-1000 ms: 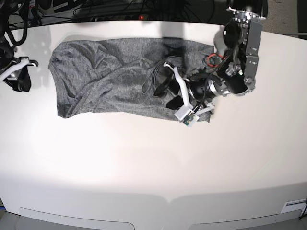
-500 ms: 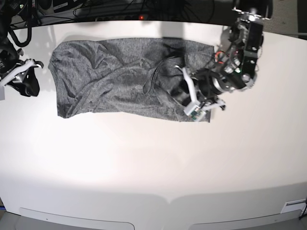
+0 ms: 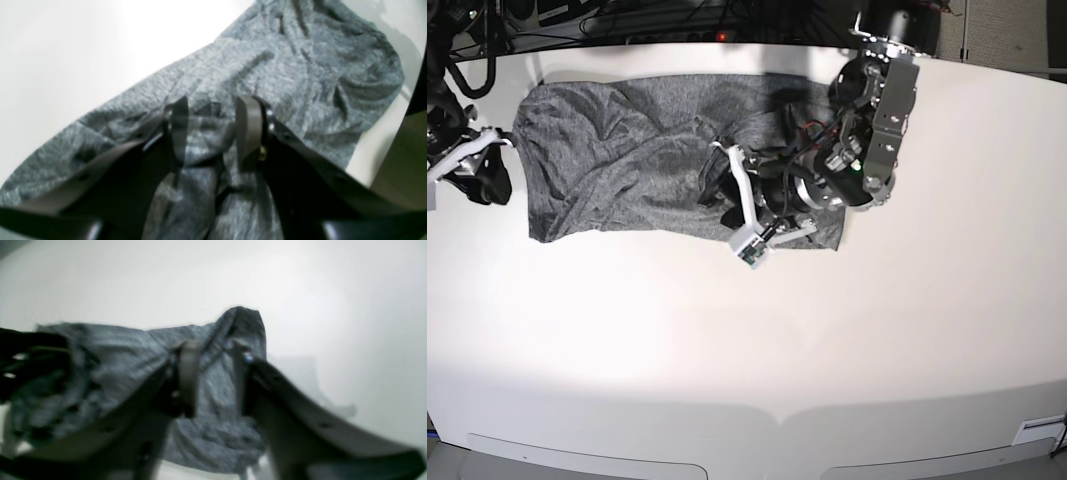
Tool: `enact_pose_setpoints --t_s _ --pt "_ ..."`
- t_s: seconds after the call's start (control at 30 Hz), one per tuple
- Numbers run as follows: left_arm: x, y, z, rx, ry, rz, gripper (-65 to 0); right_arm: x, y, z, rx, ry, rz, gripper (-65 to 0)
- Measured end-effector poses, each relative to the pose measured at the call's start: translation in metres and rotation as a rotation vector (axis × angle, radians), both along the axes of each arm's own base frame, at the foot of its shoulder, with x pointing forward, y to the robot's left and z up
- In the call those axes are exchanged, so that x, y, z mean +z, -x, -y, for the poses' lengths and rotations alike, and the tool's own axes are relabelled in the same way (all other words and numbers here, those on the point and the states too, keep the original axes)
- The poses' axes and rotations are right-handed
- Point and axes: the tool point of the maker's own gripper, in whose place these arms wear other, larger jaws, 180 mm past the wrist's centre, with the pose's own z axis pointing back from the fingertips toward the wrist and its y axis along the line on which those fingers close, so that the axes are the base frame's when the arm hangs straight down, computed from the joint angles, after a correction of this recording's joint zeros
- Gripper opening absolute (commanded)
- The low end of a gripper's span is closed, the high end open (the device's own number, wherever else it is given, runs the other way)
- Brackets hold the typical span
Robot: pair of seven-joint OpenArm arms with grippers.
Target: Fold the T-shirt properly
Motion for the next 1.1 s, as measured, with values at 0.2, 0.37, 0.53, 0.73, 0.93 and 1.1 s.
enact_pose_setpoints --t_s 0.2,0.37,0.53,0.73,0.93,1.1 --pt "-0.021 0.017 -0.016 -0.001 -0.045 -0.046 -42.5 -0.056 -0.002 0.032 -0.121 -0.088 -0.114 -23.9" --pt "-0.029 0.021 -0.028 0.0 -0.075 -0.055 -42.5 -0.091 -0.007 0.044 -0.18 -0.189 -0.182 -23.9" --pt "-0.029 0.02 -0.028 -0.002 -0.076 -0.053 -42.5 -0.125 0.002 0.074 -0.242 -0.263 -0.293 -23.9" --pt "-0.03 0.019 -0.034 0.003 -0.082 -0.046 -42.5 -0.135 0.014 0.077 -0.257 -0.452 -0.34 -23.9" --pt "-0.03 0.02 -0.033 0.002 -0.078 -0.047 -42.5 -0.141 0.011 0.031 -0.157 -0.599 -0.369 -28.1" --pt "-0.029 0.018 -0.033 0.005 -0.083 -0.034 -42.5 -0.144 0.005 0.006 -0.088 -0.634 -0.388 -32.1"
